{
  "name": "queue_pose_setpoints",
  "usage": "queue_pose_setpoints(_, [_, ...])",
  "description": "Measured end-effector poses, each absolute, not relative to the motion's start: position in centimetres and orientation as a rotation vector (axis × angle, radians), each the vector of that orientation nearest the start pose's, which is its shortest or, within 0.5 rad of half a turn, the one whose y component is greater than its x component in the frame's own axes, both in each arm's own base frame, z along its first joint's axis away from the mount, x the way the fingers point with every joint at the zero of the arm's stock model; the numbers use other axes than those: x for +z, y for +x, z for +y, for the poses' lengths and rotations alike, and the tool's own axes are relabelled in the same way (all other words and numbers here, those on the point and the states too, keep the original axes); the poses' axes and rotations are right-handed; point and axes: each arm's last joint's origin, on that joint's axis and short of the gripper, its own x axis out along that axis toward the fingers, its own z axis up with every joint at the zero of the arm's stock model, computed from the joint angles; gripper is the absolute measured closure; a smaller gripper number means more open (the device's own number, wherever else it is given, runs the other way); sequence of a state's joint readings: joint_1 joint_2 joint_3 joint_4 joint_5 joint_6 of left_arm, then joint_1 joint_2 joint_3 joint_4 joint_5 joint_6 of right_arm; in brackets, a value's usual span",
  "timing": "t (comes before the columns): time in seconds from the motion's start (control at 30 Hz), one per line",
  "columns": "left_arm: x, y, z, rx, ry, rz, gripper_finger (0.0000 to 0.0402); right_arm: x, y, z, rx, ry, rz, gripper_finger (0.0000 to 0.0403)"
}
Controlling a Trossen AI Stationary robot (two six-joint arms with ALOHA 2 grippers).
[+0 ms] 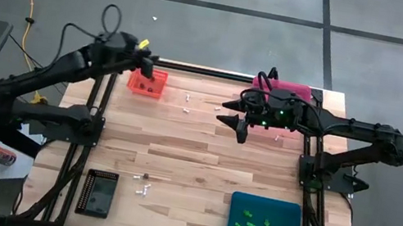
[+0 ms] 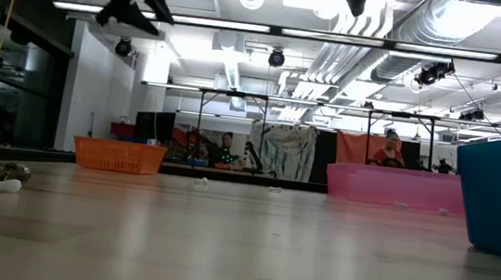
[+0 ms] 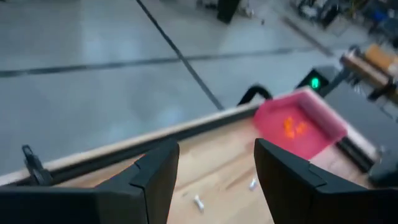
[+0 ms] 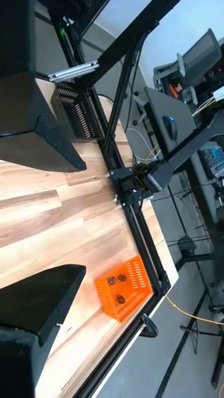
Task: Sort Halloween decoration
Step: Put the black skull toy into the orange bin
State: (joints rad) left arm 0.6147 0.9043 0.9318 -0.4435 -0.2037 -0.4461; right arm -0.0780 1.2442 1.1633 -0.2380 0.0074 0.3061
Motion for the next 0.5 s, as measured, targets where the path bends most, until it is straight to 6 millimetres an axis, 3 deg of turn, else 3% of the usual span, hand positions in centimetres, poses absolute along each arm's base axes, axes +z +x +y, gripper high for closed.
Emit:
queue_pose_setpoints(0.2, [35.0, 13.9, 9.9, 0.911, -0.482, 0.153, 0.0206, 36.3, 27.5, -2.2, -0.134, 0.314, 0.31, 0.0155])
queue_pose_setpoints(0.5, [34.7, 14.6, 9.8, 0.887, -0.472, 0.187, 0.0206, 36.3, 27.5, -2.2, -0.134, 0.314, 0.31, 0.0155])
